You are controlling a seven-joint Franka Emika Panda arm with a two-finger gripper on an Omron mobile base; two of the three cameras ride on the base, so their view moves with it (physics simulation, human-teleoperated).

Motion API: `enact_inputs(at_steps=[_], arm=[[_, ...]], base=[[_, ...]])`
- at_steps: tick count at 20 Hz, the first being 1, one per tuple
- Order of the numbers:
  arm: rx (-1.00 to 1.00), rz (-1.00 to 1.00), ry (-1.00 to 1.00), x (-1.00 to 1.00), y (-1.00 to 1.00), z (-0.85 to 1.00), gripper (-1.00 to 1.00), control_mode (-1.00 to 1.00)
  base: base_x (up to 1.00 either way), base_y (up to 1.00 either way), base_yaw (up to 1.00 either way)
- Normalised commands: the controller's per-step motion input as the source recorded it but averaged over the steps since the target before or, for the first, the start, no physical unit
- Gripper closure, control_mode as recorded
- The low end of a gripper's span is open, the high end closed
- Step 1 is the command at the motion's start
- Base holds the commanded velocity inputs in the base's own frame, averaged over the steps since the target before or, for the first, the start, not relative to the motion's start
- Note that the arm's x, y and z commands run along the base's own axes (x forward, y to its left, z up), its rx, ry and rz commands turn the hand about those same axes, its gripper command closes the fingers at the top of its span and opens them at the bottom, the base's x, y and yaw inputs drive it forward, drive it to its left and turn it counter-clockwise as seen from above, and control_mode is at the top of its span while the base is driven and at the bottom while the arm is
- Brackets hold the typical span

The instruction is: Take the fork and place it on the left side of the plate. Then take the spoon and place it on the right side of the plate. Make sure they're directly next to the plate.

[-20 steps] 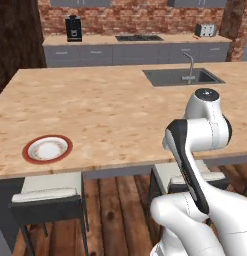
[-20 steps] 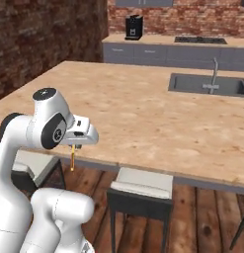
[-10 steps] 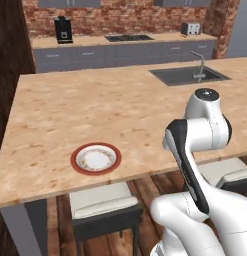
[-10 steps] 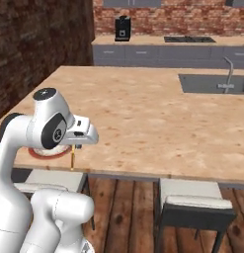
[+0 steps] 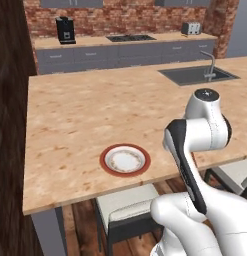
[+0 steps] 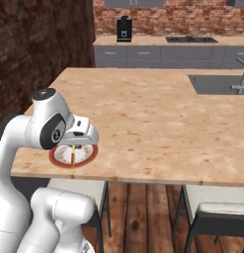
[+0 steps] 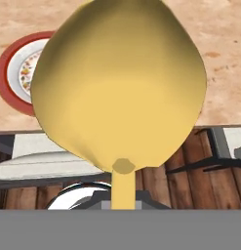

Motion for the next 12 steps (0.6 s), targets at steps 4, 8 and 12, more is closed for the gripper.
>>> enact_inputs(at_steps=[4,8,12], arm=[[0.00,0.00,0.00,0.00,0.00,0.00,1.00,1.00],[0.03,0.01,0.05,0.32,-0.05,-0.12,1.00,-1.00],[0.08,0.06,0.11,0.72,-0.18,-0.41,1.00,-1.00]], base=[[0.49,0.07,0.00],[0.28,0.00,0.00],[0.00,0.00,0.00]])
